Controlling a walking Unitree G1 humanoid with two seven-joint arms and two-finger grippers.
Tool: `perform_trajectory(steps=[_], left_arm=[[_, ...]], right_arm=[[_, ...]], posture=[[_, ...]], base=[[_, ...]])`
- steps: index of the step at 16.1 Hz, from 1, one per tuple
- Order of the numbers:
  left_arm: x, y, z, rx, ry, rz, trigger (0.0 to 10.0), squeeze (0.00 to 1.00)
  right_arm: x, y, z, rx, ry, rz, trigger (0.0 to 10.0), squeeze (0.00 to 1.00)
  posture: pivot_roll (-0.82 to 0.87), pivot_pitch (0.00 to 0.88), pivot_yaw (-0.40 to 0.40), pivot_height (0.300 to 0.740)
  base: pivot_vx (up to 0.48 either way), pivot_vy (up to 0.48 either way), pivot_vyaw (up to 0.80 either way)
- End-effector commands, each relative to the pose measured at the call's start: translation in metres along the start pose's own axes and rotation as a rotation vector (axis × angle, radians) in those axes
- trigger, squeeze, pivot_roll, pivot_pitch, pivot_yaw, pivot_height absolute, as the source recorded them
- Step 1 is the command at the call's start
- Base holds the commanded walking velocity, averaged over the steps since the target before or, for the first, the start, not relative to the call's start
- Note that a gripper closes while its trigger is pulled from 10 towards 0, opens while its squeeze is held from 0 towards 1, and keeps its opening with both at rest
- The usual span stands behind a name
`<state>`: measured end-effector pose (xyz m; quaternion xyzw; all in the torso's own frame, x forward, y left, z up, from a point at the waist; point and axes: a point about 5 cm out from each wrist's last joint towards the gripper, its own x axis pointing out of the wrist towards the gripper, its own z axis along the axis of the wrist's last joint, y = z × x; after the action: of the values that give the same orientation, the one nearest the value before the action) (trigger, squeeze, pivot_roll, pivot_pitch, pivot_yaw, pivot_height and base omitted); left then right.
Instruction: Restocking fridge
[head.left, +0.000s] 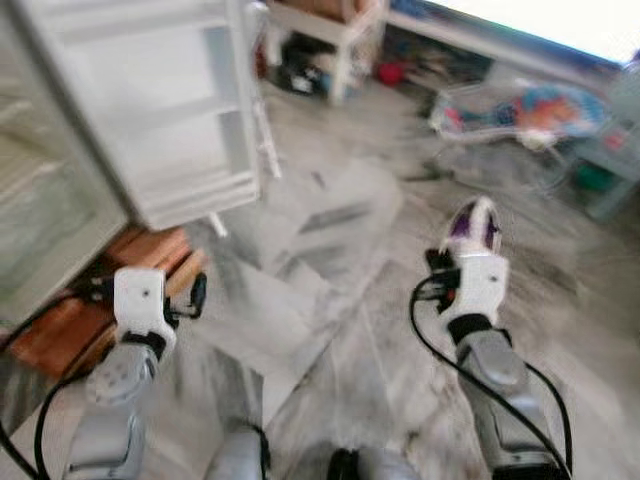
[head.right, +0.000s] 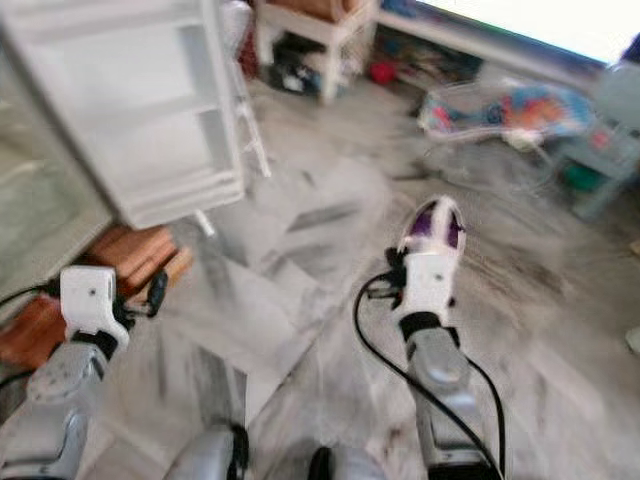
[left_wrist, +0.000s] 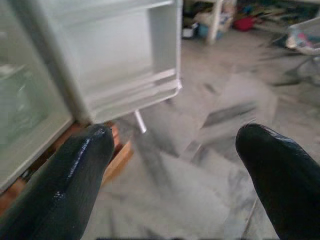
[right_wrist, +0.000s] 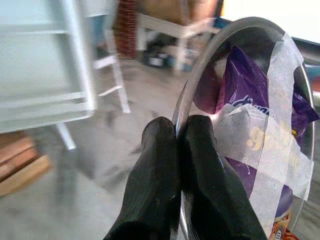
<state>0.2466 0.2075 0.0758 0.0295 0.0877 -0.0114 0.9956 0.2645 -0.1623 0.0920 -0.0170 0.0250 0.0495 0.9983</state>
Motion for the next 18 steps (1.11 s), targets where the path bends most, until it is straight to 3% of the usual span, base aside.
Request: perform_trajectory(steps=[1, 5, 9, 11, 12, 14, 18], left_arm=[[-0.002, -0.005, 0.0, 0.007, 0.005, -0.018, 10.0, 0.0], [0.007, -0.01, 0.001, 0.026, 0.002, 0.003, 10.0, 0.0], [0.015, -0.01, 0.009, -0.01, -0.018, 0.031, 10.0, 0.0], [0.01, -0.005, 0.008, 0.015, -0.044, 0.088, 10.0, 0.0], [0.004, -0.002, 0.002, -0.029, -0.032, 0.111, 10.0, 0.0], [-0.005, -0.005, 0.002, -0.071, -0.08, 0.103, 10.0, 0.0], [-0.005, -0.013, 0.009, -0.117, -0.113, 0.059, 10.0, 0.0]], right_arm=[[-0.002, 0.001, 0.003, -0.021, -0.011, 0.025, 10.0, 0.0], [0.006, 0.016, 0.015, -0.02, -0.057, 0.127, 10.0, 0.0], [0.009, 0.035, 0.019, -0.031, -0.083, 0.236, 10.0, 0.0], [0.01, 0.036, 0.024, -0.029, -0.093, 0.27, 10.0, 0.0], [0.008, 0.033, 0.022, -0.016, -0.084, 0.27, 10.0, 0.0], [0.002, 0.03, 0.019, -0.013, -0.07, 0.276, 10.0, 0.0], [0.0, 0.031, 0.021, 0.011, -0.083, 0.258, 10.0, 0.0]], posture=[[0.08, 0.108, -0.076, 0.74], [0.08, 0.092, -0.059, 0.74], [0.1, 0.081, -0.064, 0.74], [0.1, 0.095, -0.072, 0.74], [0.11, 0.102, -0.078, 0.74], [0.11, 0.109, -0.09, 0.74], [0.1, 0.119, -0.089, 0.74]], base=[[0.0, 0.0, 0.8], [0.0, 0.0, 0.8], [0.0, 0.0, 0.8], [0.0, 0.0, 0.8], [0.0, 0.0, 0.8], [0.0, 0.0, 0.8], [0.0, 0.0, 0.8]])
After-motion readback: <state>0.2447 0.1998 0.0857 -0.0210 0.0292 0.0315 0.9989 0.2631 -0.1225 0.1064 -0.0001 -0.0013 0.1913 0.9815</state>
